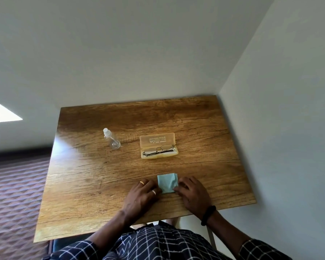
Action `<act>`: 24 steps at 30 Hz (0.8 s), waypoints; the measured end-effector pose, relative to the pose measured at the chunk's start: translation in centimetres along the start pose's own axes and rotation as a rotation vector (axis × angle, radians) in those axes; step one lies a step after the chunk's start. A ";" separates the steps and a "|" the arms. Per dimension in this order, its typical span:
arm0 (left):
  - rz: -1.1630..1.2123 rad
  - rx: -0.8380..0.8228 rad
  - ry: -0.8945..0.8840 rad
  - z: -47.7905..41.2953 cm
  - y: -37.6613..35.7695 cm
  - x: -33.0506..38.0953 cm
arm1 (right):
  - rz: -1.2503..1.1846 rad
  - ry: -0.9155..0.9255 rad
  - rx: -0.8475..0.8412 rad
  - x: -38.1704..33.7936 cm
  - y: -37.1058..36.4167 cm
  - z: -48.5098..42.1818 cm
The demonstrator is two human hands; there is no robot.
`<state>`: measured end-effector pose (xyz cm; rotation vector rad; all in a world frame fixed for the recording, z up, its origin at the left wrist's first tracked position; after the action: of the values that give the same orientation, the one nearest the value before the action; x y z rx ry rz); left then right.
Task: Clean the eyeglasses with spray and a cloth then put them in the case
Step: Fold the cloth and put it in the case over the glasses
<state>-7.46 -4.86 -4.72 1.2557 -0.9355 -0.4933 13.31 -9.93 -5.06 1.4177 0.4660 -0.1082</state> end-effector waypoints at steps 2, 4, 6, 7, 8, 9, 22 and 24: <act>0.003 -0.012 0.020 0.0 -0.1 0.0 | 0.004 -0.002 -0.002 0.0 -0.2 0.1; 0.011 -0.022 0.040 0.0 -0.2 0.1 | 0.006 0.000 0.002 0.0 -0.2 0.2; 0.019 -0.038 0.057 -0.1 -0.3 0.2 | 0.002 0.001 0.009 -0.1 -0.2 0.2; 0.024 -0.041 0.067 -0.2 -0.3 0.4 | 0.001 0.001 0.015 -0.2 -0.1 0.2; 0.036 -0.042 0.079 -0.3 -0.1 0.6 | -0.004 0.001 0.022 -0.2 0.0 0.2; 0.060 -0.044 0.099 -0.4 0.1 0.8 | -0.012 -0.001 0.026 -0.3 0.1 0.2; 0.380 -0.082 0.349 -2.0 2.2 0.6 | -0.142 -0.102 -0.008 -1.1 1.5 -0.4; 0.386 -0.084 0.376 -2.6 2.4 0.1 | -0.157 -0.119 -0.001 -1.0 1.7 -1.1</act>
<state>-5.70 -2.71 -2.48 1.0124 -0.7991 0.0106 12.70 -8.76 -3.16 1.3639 0.4779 -0.3177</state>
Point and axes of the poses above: each hand's wrist, its own z-axis away from the middle knuckle, its own y-axis out of the back of the hand, x = y × z, the point moved 4 cm from there along -z, towards the middle knuckle, and after that the axes turned 11 degrees about -x, right-handed, at the moved point
